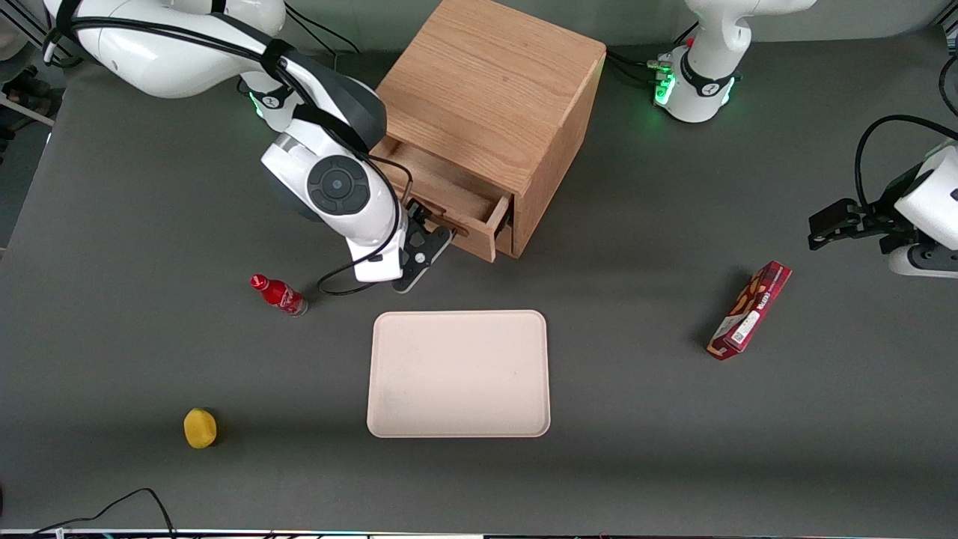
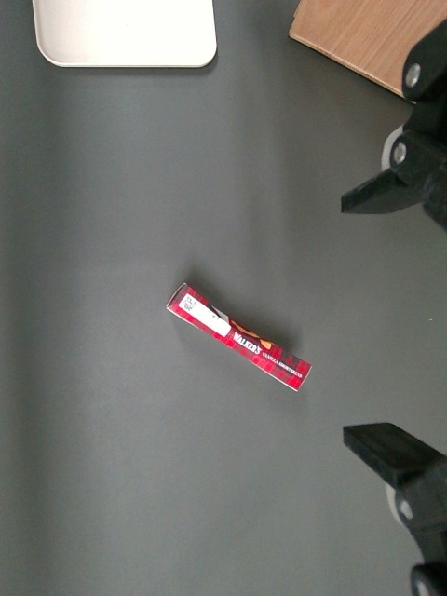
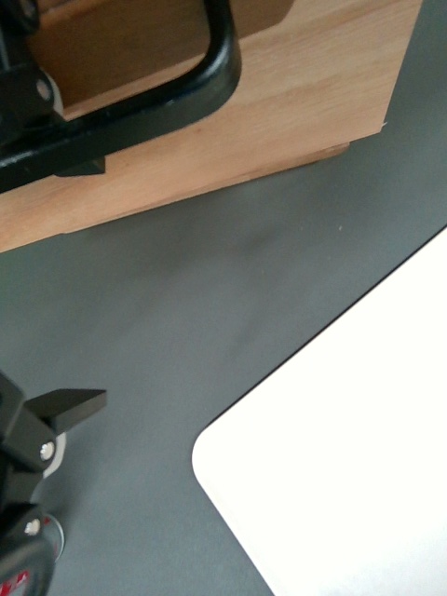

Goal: Open upper drawer
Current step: 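Pull the upper drawer outward from the cabinet with the right gripper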

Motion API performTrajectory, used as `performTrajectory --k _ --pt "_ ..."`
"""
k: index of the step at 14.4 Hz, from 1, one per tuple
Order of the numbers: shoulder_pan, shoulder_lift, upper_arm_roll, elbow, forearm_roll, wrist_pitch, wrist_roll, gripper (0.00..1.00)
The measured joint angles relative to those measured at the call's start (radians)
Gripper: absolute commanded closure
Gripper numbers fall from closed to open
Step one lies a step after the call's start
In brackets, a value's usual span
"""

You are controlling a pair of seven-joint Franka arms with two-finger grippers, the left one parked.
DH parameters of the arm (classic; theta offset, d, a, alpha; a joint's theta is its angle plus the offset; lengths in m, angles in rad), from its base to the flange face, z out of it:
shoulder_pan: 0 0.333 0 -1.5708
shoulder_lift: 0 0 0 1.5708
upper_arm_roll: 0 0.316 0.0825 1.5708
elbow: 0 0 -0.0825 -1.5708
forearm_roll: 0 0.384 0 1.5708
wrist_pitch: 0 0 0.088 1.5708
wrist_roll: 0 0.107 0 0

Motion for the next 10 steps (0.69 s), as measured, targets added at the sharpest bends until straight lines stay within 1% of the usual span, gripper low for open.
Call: performTrajectory --k 10 --pt "-0.001 0.058 0.002 0.078 -0.080 -0.037 -0.003 0.00"
